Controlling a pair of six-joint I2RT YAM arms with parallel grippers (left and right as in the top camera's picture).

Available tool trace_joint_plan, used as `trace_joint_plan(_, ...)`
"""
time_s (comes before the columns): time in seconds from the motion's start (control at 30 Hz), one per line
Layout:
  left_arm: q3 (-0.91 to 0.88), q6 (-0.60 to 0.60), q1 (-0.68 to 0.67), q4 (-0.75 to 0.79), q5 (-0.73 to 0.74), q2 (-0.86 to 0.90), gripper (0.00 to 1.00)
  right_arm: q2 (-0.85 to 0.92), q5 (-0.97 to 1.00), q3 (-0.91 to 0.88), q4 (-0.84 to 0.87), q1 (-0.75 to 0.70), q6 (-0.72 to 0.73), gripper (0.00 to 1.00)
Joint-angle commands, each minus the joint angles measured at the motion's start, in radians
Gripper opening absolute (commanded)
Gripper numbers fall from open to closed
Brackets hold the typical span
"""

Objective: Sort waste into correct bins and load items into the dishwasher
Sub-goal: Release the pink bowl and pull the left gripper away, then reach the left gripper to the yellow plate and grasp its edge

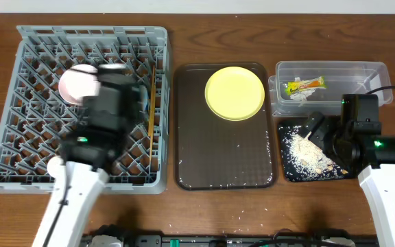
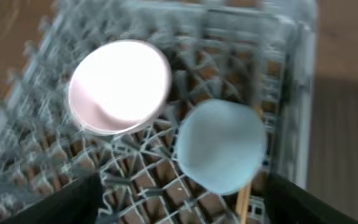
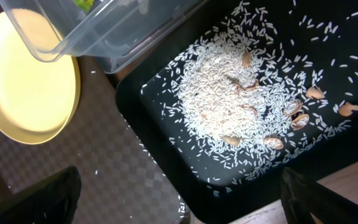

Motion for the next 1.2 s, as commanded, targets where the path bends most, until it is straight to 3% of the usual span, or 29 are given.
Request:
trace_joint_plan(0.0,0.036,-0.170,0.336,0.013,0.398,0.029,0.75,0.000,0.010,0.002,-0.001,-0.005,0.009,0.99)
trace_joint_plan(0.07,0.036,-0.227,0.523,0.026,0.615,0.107,0.69,0.000,0.010,0.002,-0.001,-0.005,0.009,0.99)
trace_joint_plan(0.13,0.036,-0.230,0.603,0.060,0.739,0.176,0.67,0.000,0.010,0.002,-0.001,-0.005,0.009,0.99)
trace_joint_plan(0.37,0.036,-0.245,0.643,0.127,0.787,0.388,0.64,0.000,0.010,0.002,-0.001,-0.005,0.009,0.99)
trace_joint_plan(0.47,0.036,-0.244,0.643,0.133,0.787,0.431,0.26,0.000,0.010,0.002,-0.001,-0.005,0.009,0.99)
trace_joint_plan(0.53,0.037,-0.244,0.644,0.134,0.763,0.425,0.08,0.000,0.010,0.002,-0.001,-0.005,0.009,0.99)
trace_joint_plan(0.77,0.037,-0.209,0.644,0.069,0.614,0.327,0.07,0.000,0.010,0.002,-0.001,-0.005,0.009,0.99)
trace_joint_plan(0.97,0.037,-0.114,0.576,-0.041,0.308,0.127,0.07,0.000,0.010,0.002,-0.001,-0.005,0.009,0.99)
trace_joint_plan(1.17,0.037,-0.092,0.458,-0.060,0.286,0.058,0.13,0.000,0.010,0.002,-0.001,-0.005,0.009,0.99)
